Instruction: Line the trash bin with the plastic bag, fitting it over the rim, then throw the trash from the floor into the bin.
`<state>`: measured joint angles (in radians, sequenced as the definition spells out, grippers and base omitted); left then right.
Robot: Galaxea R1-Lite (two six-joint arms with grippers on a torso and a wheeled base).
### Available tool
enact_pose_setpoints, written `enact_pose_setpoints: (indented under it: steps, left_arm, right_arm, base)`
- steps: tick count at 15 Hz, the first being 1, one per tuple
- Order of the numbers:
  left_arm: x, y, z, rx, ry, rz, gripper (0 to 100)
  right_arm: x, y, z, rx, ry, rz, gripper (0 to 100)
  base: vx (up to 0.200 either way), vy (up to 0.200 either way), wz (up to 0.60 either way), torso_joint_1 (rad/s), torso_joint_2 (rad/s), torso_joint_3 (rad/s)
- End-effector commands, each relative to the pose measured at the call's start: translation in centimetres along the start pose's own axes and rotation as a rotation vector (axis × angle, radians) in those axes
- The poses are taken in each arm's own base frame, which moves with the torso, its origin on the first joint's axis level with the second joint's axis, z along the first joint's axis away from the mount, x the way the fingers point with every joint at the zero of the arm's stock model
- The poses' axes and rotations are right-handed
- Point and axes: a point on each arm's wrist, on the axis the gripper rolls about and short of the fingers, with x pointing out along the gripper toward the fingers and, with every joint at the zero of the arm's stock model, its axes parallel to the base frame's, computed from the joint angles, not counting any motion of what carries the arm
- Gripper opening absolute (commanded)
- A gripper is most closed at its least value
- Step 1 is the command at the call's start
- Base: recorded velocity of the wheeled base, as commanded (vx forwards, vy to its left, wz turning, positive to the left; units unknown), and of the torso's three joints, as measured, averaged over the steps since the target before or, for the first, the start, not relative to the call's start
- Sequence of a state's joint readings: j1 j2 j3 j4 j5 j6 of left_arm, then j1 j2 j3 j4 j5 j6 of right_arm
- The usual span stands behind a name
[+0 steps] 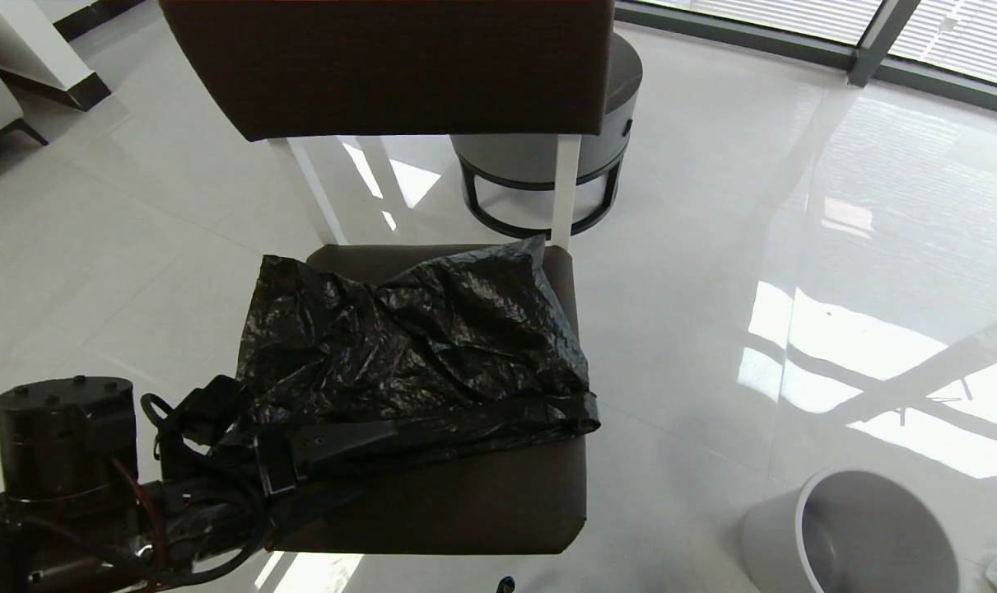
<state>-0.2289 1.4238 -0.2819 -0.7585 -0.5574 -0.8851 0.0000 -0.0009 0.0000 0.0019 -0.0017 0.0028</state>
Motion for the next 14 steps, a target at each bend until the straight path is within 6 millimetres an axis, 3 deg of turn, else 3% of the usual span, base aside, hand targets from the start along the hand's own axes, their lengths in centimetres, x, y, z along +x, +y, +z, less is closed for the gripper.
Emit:
enact_pose_setpoints:
  steps: [1,14]
  left_arm:
    - [0.3,0.7,0.1,-0.013,-0.012,0.009,100]
    - [0.0,1.9,1.0,0.008,-0.124,-0.008,100]
  right_arm:
    - [0.0,0.0,0.0,0.000,0.000,0.000,0]
    - [0.0,0.0,0.0,0.000,0.000,0.000,0]
  base:
    - [0.000,0.000,0.00,0.000,0.00,0.000]
    - [0.000,0.000,0.00,0.000,0.00,0.000]
